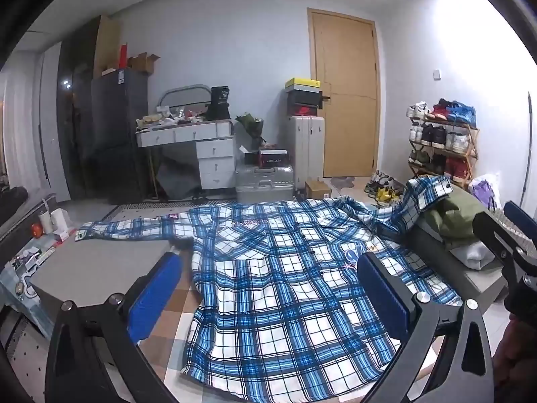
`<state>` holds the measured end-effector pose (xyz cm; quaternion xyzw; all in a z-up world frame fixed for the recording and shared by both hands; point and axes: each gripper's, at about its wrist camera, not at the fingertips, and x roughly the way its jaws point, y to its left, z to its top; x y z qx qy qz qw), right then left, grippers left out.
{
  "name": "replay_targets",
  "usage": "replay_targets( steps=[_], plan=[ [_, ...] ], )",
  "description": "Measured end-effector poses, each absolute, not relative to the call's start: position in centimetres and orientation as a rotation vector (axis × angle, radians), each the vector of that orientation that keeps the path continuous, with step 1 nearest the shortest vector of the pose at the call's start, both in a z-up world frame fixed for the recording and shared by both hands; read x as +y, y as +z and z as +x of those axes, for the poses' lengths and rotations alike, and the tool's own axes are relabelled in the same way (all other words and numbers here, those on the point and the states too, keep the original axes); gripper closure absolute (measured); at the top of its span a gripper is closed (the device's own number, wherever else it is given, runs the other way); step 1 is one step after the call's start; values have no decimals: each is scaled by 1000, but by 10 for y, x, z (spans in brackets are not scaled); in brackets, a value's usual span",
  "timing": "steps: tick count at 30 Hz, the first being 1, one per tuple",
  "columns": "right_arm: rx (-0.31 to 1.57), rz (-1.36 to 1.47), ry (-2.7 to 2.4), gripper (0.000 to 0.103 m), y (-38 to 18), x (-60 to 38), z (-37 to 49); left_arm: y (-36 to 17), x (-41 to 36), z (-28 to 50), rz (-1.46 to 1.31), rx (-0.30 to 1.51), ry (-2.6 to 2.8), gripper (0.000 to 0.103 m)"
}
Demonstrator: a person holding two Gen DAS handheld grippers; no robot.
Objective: Fold large clothes
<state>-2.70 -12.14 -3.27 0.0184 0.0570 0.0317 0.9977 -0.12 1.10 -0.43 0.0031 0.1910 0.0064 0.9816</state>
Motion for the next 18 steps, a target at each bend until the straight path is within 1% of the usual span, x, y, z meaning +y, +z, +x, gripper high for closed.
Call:
replay_targets(
  steps=[18],
  plan=[
    [176,33,22,0,-33,-121,-20,-12,20,1,-22,405,-7,1]
  ],
)
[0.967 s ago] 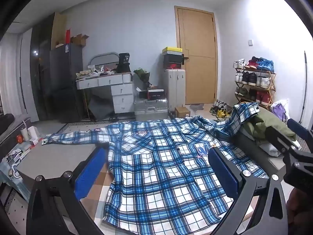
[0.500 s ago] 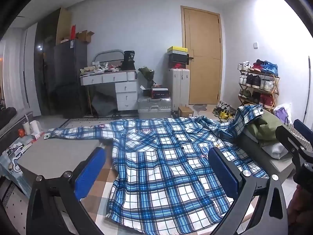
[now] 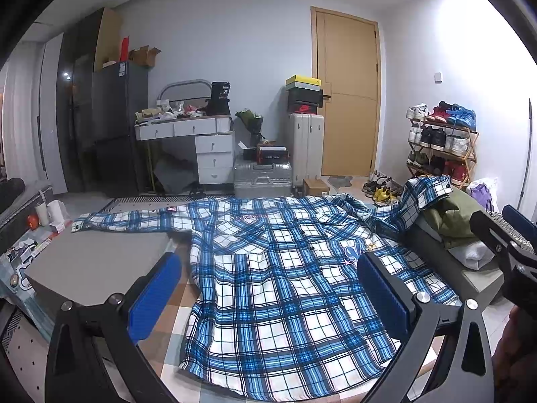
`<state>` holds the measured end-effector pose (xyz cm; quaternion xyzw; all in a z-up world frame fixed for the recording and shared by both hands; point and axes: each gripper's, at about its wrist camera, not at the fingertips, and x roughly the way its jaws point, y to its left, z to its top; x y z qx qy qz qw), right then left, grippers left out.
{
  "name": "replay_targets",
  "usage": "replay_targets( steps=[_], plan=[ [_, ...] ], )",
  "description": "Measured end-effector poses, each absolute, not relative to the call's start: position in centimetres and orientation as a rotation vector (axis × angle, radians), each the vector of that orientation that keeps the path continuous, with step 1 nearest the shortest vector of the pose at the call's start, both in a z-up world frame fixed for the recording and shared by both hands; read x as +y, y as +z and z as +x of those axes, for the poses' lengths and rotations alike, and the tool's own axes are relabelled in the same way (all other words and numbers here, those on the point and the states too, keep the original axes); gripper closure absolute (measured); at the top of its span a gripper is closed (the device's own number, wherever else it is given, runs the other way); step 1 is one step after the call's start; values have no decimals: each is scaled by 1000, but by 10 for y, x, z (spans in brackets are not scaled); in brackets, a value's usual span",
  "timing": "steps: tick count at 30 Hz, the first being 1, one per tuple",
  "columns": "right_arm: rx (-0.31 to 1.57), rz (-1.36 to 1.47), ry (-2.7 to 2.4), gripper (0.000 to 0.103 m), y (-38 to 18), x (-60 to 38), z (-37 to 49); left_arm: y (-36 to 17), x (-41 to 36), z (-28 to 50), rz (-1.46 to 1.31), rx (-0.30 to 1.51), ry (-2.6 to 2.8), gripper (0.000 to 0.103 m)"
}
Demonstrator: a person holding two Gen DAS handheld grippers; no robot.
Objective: Fold large clothes
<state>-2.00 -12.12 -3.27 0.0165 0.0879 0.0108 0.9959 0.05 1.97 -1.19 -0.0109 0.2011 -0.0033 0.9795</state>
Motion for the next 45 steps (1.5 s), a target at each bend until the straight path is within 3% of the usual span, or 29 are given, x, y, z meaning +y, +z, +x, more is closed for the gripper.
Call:
replay_targets(
  steps=[45],
  plan=[
    [198,52,22,0,-43,-122,-14,-17,14,2,32,435,-6,1]
  ],
)
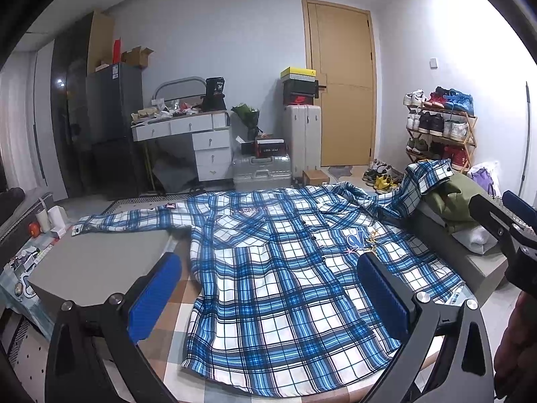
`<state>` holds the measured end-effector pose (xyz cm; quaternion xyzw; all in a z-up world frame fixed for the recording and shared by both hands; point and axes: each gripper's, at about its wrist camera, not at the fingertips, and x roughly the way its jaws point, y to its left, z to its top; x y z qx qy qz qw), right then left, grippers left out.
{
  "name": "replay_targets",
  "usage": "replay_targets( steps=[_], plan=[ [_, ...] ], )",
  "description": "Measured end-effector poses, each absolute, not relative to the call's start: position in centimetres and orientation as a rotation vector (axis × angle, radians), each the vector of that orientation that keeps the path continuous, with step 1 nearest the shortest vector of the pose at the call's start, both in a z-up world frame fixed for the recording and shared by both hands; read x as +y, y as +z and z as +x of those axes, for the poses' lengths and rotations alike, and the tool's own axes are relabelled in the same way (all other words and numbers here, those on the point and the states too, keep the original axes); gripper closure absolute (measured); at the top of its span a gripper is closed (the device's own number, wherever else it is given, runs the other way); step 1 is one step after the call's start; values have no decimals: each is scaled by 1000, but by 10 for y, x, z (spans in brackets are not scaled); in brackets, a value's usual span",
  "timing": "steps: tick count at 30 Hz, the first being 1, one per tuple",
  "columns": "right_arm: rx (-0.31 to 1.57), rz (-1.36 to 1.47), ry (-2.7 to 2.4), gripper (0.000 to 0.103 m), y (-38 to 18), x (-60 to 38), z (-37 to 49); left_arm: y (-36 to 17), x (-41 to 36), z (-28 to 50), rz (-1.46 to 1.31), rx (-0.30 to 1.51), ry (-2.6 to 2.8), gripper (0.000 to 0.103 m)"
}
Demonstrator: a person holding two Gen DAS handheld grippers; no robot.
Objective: Fold large clothes
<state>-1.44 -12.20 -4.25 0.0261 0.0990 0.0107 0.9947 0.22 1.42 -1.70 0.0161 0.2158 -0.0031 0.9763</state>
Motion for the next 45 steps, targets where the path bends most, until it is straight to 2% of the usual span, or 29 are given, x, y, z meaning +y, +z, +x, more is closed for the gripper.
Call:
replay_targets(
  steps=[15,21,31,38,39,41,42,43,45],
  plan=[
    [245,62,11,0,-55,-128,1,-29,13,17,24,478,-14,1],
    [285,81,3,0,-67,-145,30,-50,20,45,-6,552,13,1],
    [380,261,-181,0,-44,-286,132,-87,23,99,-15,694,-2,1],
    [541,231,-356,1,-46,-353,217,-99,26,123,-2,752,-11,1],
    [555,221,-361,4,-48,-355,226,-101,25,125,4,759,-11,1],
    [621,191,-376,16,-55,-360,251,-105,25,130,12,769,-10,1],
    [646,189,-355,25,-58,-360,259,-107,26,131,16,778,-10,1],
    [667,176,-347,40,-61,-358,267,-108,26,132,17,783,-10,1],
    [694,125,-382,52,-64,-353,278,-109,28,132,16,794,-11,1]
  ],
)
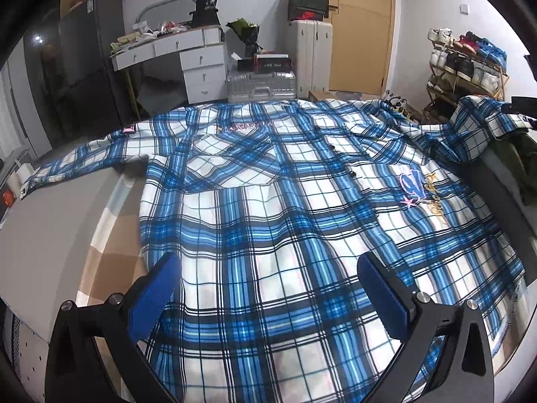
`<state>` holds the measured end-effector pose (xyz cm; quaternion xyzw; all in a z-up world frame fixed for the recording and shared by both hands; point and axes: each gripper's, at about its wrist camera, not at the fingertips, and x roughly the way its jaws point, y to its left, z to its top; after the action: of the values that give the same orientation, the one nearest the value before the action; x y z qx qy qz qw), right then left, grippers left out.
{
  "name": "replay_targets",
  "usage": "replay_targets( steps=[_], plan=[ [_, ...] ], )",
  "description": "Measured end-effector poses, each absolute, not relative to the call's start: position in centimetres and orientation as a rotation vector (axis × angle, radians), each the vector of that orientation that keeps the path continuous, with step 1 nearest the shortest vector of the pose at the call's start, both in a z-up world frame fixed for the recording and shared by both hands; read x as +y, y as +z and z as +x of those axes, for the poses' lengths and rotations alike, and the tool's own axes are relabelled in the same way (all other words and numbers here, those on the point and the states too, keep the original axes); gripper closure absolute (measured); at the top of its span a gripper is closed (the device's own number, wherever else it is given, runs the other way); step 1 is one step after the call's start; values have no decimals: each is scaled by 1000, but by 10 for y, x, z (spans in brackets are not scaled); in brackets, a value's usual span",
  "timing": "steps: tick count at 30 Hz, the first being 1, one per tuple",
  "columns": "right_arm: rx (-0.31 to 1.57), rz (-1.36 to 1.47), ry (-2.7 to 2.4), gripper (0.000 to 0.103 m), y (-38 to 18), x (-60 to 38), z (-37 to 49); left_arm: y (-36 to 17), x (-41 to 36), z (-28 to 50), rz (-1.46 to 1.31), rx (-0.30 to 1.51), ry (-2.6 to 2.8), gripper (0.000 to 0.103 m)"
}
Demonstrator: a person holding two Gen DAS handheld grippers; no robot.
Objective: Fold large clothes
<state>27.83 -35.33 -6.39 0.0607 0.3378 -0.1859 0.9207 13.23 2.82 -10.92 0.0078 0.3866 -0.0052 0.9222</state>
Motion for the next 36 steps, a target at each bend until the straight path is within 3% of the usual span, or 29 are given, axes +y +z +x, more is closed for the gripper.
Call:
replay_targets(
  steps=[3,11,16,20,24,29,33,35,36],
  plan=[
    [679,89,-329,94,-57,-349,286,-112,33,135,15,806,-16,1],
    [547,111,-219,95,7,-314,320,-113,51,138,9,805,-14,1],
    [415,181,-70,95,55,-247,350,-106,70,135,-13,776,27,1],
    [450,258,192,95,54,-158,381,-97,91,127,-58,749,63,1],
    [618,292,413,95,-4,-50,417,-93,108,117,-76,728,119,1],
    [897,319,544,93,-120,68,456,-97,123,108,-90,748,165,1],
    [1109,434,580,71,-194,96,465,-100,127,101,-82,761,182,1],
    [1114,479,612,64,-202,88,454,-101,126,101,-82,769,177,1],
    [1118,469,640,53,-200,84,448,-101,126,101,-84,767,171,1]
  ],
)
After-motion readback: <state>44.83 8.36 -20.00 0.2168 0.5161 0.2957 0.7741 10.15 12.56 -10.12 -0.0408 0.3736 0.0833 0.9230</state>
